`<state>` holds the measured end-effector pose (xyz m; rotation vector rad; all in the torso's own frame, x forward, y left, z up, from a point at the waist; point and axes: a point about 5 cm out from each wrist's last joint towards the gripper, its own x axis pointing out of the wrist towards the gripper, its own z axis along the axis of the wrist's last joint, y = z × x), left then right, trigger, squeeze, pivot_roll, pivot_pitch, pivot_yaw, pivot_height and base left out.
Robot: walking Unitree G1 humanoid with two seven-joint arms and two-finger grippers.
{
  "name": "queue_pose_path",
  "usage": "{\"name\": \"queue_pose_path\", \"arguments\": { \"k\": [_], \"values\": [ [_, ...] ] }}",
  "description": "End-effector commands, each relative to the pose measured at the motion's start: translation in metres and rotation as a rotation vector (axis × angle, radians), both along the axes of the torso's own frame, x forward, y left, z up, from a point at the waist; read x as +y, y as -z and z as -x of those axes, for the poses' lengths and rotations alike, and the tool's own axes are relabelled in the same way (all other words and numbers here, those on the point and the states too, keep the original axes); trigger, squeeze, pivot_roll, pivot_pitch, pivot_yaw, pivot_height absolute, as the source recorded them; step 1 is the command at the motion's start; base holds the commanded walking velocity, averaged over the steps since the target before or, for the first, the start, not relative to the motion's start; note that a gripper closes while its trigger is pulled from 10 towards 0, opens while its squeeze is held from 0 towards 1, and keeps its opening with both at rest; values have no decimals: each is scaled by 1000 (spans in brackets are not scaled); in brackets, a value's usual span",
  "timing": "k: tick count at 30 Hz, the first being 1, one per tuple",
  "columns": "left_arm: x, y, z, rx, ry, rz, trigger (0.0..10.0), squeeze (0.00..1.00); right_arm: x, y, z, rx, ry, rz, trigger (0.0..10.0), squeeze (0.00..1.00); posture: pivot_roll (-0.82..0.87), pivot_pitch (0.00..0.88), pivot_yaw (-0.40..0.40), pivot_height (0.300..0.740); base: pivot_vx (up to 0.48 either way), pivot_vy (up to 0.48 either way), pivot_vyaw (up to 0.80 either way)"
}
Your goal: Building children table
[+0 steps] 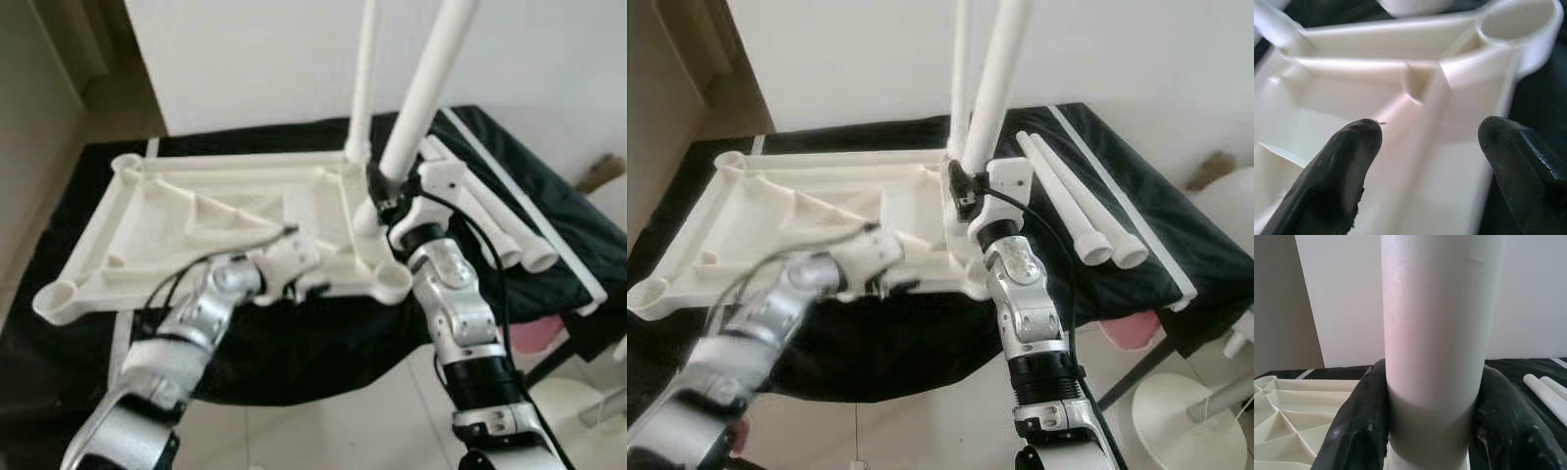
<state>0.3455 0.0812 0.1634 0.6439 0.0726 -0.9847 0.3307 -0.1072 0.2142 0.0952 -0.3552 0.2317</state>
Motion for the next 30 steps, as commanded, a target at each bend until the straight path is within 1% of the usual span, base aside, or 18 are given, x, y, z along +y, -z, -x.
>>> {"name": "queue_pose_path", "arguments": {
  "k": [1,2,3,4,5,7,8,9,12,15,18,20,21,22,23,26,29,30],
  "values": [
    [12,-9,-15,-254,-424,142,10000,0,1,0,1,-1,6,5,10000,0,19,0,31,740,0,0,0],
    [8,-7,-11,-226,-379,162,10000,0,-1,1,2,3,12,7,10000,0,16,0,33,740,0,0,0],
    [8,-7,-11,-226,-379,162,10000,0,-1,1,2,3,12,7,10000,0,16,0,33,740,0,0,0],
    [4,-5,-7,-198,-328,185,10000,0,-2,2,3,5,16,10,10000,0,15,0,34,740,0,0,0],
    [4,-5,-7,-198,-328,185,10000,0,-2,2,3,5,16,10,10000,0,15,0,34,740,0,0,0],
    [-4,0,12,-106,-161,270,10000,0,-8,5,7,10,37,34,10000,0,19,0,29,740,0,0,0],
    [-6,1,18,-84,-109,302,10000,0,-9,6,9,11,44,43,10000,0,19,0,29,740,0,0,0],
    [-7,1,21,-74,-82,320,10000,0,-10,6,9,12,48,48,10000,0,19,0,29,740,0,0,0],
    [-8,1,25,-65,-60,343,10000,0,-12,8,11,18,54,59,10000,0,26,0,21,740,0,0,0],
    [-12,10,41,18,-37,410,10000,0,-17,20,23,38,85,99,10000,0,35,0,15,740,0,0,0],
    [-12,11,45,28,-34,423,10000,0,-18,24,26,47,91,103,10000,0,35,0,15,740,0,0,0],
    [-14,12,54,53,-32,468,10000,0,-19,31,36,73,83,94,10000,0,37,0,17,740,0,0,0],
    [-15,12,56,59,-35,481,10000,0,-18,32,38,77,80,94,10000,0,37,0,17,740,0,0,0],
    [-14,11,59,80,-47,515,10000,0,-19,34,43,84,73,97,10000,0,32,0,21,740,0,0,0],
    [-14,11,59,80,-47,515,10000,0,-19,34,43,84,73,97,10000,0,32,0,21,740,0,0,0],
    [-14,8,61,97,-69,554,10000,0,-21,37,48,102,64,98,10000,0,32,0,23,740,0,0,0],
    [-13,5,62,86,-92,555,10000,0,-29,45,50,143,62,97,10000,0,30,0,26,740,0,0,0],
    [-13,5,62,86,-92,555,10000,0,-29,45,50,143,62,97,10000,0,30,0,26,740,0,0,0]
  ]
}}
